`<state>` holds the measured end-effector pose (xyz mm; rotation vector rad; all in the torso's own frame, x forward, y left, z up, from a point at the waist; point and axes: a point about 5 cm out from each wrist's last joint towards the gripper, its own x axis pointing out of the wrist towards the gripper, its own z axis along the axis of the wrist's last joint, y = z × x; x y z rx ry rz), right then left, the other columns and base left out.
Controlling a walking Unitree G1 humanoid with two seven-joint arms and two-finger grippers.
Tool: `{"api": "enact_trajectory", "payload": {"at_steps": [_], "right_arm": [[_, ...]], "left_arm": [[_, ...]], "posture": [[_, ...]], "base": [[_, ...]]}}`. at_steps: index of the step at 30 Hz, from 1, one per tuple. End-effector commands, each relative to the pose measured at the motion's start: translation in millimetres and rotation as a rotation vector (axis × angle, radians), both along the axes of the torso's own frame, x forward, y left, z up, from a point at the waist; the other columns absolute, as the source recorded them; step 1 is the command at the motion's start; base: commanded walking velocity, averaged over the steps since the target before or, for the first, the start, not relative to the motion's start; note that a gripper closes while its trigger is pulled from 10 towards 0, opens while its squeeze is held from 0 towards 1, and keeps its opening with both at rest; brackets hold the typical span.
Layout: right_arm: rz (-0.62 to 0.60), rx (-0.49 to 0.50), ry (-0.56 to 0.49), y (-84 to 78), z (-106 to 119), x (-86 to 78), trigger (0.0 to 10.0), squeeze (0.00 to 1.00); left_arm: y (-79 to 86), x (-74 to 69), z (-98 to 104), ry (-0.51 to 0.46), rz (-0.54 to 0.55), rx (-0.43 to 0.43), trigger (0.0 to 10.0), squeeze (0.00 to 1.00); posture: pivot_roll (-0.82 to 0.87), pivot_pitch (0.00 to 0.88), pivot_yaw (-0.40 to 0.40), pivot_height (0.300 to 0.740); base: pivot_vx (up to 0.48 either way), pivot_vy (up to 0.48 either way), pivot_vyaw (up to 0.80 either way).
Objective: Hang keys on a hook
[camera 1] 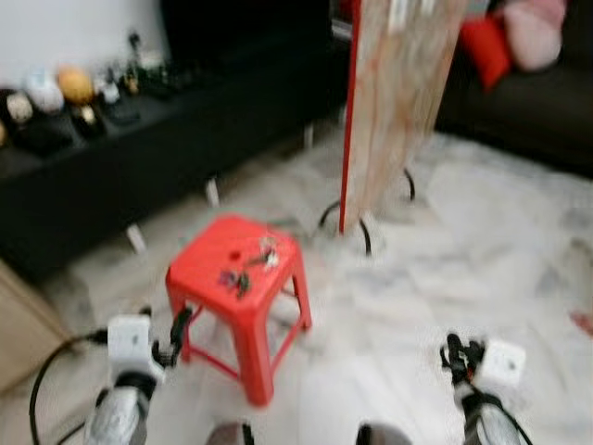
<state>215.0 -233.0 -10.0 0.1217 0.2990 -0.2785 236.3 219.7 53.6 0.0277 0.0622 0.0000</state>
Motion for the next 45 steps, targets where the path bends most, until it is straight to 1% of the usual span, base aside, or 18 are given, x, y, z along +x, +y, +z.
{"api": "enact_trajectory", "payload": {"at_steps": [1,5,8,11,14,22,27,34,41,45], "right_arm": [[-0.009,0.004,-0.002,0.5,-1,-0.1,10.0,0.00],[0.009,0.000,0.005,5.3,-5,-1.2,10.0,0.00],[0.020,-0.003,0.011,8.4,-6,-2.0,10.0,0.00],[0.018,0.001,0.013,8.2,-7,-2.6,10.0,0.00],[-0.010,0.025,0.036,7.6,-13,-5.3,10.0,0.00],[-0.013,0.050,0.065,18.3,-22,-7.0,10.0,0.00],[-0.014,0.056,0.080,19.3,-25,-10.0,10.0,0.00],[-0.007,0.054,0.085,20.2,-27,-11.7,10.0,0.00],[0.014,0.037,0.088,18.7,-27,-11.0,10.0,0.00],[0.030,0.013,0.081,17.0,-25,-9.0,10.0,0.00]], "left_arm": [[3.6,0.5,-1,0.012,0.004,-0.004,10.0,0.00],[5.5,4.7,0,0.014,-0.007,0.004,10.0,0.00],[5.9,8.2,1,0.012,-0.012,0.005,10.0,0.00],[5.6,8.8,1,0.012,-0.013,0.006,10.0,0.00],[5.2,10.4,1,0.014,-0.015,0.006,10.0,0.00],[6.5,10.6,1,0.030,-0.050,0.013,10.0,0.00],[4.4,8.5,-2,0.053,-0.079,0.019,10.0,0.00],[5.3,6.0,-4,0.052,-0.060,0.052,10.0,0.00],[5.0,4.3,-6,0.064,-0.059,0.056,10.0,0.00],[2.1,5.2,-8,0.074,-0.062,0.040,10.0,0.00]], "posture": [[-0.01,0.000,-0.004,0.620],[-0.02,0.000,0.008,0.620],[-0.03,0.000,0.013,0.620],[-0.03,0.000,0.014,0.620],[-0.01,0.000,0.030,0.620],[-0.01,0.000,0.050,0.620],[-0.01,0.000,0.056,0.620],[-0.01,0.000,0.051,0.620],[-0.01,0.000,0.046,0.620],[-0.01,0.000,0.035,0.620]], "base": [[0.311,0.000,0.00],[0.312,0.000,0.11],[0.311,0.000,0.80],[0.312,0.000,0.80],[0.314,0.000,0.00],[0.310,0.000,0.00],[0.000,0.000,0.00],[0.000,0.000,0.00],[0.000,-0.279,0.00],[0.000,-0.292,0.11]]}}
